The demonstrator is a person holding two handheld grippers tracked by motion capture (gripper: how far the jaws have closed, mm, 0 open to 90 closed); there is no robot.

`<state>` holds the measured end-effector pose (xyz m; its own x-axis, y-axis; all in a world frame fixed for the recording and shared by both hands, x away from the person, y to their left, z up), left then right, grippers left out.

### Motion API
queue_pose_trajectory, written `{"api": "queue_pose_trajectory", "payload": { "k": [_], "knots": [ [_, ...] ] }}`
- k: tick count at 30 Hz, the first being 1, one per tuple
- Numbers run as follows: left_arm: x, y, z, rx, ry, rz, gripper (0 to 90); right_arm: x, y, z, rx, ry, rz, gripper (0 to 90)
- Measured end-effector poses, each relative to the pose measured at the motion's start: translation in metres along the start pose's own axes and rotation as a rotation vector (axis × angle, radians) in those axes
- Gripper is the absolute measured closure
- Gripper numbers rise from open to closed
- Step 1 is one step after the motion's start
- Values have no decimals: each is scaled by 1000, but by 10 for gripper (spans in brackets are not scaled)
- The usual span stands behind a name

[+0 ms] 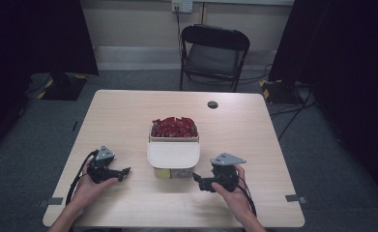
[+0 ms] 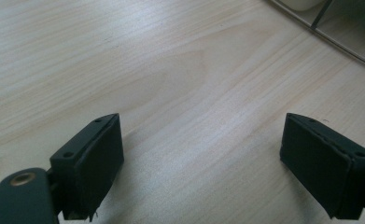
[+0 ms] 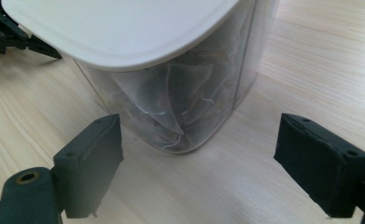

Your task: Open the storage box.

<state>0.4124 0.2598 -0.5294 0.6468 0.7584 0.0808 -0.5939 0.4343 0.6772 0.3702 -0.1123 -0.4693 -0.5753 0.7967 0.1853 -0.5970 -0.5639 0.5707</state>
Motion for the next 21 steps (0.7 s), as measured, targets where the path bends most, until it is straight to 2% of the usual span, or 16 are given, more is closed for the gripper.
{"api": "queue_pose_trajectory", "payload": {
  "k": [13, 21],
  "knots": [
    [0, 0, 0, 0, 0, 0, 128, 7, -12, 4, 11, 7, 11, 145],
    [0, 0, 0, -1, 0, 0, 128, 10, -18, 10, 8, -11, 15, 147]
  ]
}}
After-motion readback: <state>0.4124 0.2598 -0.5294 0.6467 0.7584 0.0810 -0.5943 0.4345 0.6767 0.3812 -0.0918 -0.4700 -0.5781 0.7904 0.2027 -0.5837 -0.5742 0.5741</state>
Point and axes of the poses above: each handheld gripper's, and its own axes: y roughly backward along the jaws, z roughly out of its top, x roughly to its left, the point moved 4 cm from there along -y, roughly forward along the jaws, and after that the axes turned 7 degrees about -y, right-handed, at the moved point
